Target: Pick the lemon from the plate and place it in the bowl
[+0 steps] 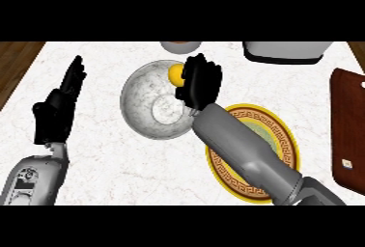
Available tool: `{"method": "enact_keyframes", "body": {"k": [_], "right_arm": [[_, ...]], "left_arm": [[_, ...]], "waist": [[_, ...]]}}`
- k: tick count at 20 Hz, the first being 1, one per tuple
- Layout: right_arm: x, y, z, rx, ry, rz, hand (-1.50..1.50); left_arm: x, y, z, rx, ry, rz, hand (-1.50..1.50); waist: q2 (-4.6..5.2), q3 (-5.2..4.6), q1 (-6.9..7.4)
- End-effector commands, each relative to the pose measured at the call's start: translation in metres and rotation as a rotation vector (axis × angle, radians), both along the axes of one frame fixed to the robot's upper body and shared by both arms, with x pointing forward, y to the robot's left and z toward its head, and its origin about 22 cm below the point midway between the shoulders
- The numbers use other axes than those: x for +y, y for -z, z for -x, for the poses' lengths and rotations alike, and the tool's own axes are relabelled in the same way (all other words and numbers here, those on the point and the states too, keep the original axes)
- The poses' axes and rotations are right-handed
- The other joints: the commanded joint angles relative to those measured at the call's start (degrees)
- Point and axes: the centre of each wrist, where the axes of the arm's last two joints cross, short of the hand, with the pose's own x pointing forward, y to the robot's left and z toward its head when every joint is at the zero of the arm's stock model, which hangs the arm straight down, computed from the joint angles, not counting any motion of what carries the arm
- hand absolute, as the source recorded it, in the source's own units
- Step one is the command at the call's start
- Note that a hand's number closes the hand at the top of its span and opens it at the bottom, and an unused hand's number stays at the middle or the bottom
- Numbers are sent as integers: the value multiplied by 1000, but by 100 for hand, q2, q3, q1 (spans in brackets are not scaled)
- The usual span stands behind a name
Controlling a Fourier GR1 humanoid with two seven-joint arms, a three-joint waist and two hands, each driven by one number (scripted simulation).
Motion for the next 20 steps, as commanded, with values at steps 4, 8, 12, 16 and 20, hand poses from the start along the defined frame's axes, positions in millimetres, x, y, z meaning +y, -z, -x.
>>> {"method": "enact_keyframes", "body": {"k": [4,8,12,16,20], "right_arm": [[-24,22,-11,104,84,-260,-150],[-26,19,-10,66,-32,-342,-150],[-33,25,-11,-40,-58,-397,-150],[-36,34,-2,-80,-71,-467,-150],[-34,13,3,-72,-135,-597,-150]], "left_arm": [[-11,-3,5,-19,33,2,0],[-6,-6,-7,-35,-10,1,0],[-5,9,13,-22,22,18,0],[-1,13,23,0,-4,-1,0],[3,5,11,1,-48,-6,0]], "waist": [[73,12,196],[73,14,52],[63,15,123],[-23,9,-35],[-75,6,-285]]}}
